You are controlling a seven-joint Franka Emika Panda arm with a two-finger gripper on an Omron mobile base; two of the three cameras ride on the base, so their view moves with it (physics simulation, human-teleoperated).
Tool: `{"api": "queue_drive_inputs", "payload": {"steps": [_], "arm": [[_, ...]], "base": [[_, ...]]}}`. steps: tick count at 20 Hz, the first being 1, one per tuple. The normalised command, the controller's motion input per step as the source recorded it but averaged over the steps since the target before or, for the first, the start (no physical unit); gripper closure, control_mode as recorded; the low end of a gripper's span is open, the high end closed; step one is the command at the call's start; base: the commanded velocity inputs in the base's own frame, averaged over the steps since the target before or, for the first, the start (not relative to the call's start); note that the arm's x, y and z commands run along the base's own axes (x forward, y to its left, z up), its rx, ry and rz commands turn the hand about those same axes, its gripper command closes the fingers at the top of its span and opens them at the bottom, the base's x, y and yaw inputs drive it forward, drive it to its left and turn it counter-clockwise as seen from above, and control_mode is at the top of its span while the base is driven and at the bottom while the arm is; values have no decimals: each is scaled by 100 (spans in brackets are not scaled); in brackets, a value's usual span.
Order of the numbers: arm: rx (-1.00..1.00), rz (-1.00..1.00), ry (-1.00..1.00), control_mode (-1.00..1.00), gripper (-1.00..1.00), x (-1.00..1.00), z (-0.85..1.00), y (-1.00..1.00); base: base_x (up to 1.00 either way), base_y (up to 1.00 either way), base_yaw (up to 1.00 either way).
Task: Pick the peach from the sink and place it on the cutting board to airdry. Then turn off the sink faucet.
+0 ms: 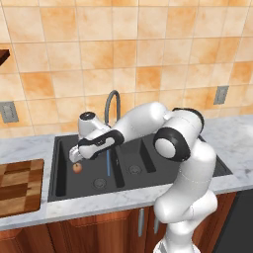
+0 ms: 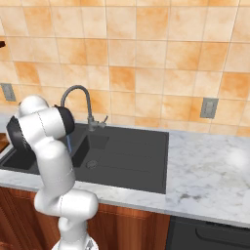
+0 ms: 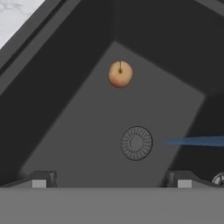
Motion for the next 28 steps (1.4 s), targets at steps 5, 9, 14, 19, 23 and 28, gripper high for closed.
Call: {"api": "queue_drive_inputs", "payload": {"steps": [5,9,14,19,23,28], "arm": [[0,-5,-4,-100,-100,15,-23,8],[0,-6,-2,-100,-100,19,-8,0],[0,-6,0,-100,-100,19,-3,0],[0,-5,0,-100,-100,18,-6,5],[0,-3,0,-100,-100,15,-11,8],[0,-2,0,-100,-100,13,-20,9]], "base": [[0,0,0],[0,0,0],[0,0,0],[0,0,0],[0,0,0],[0,0,0]]}}
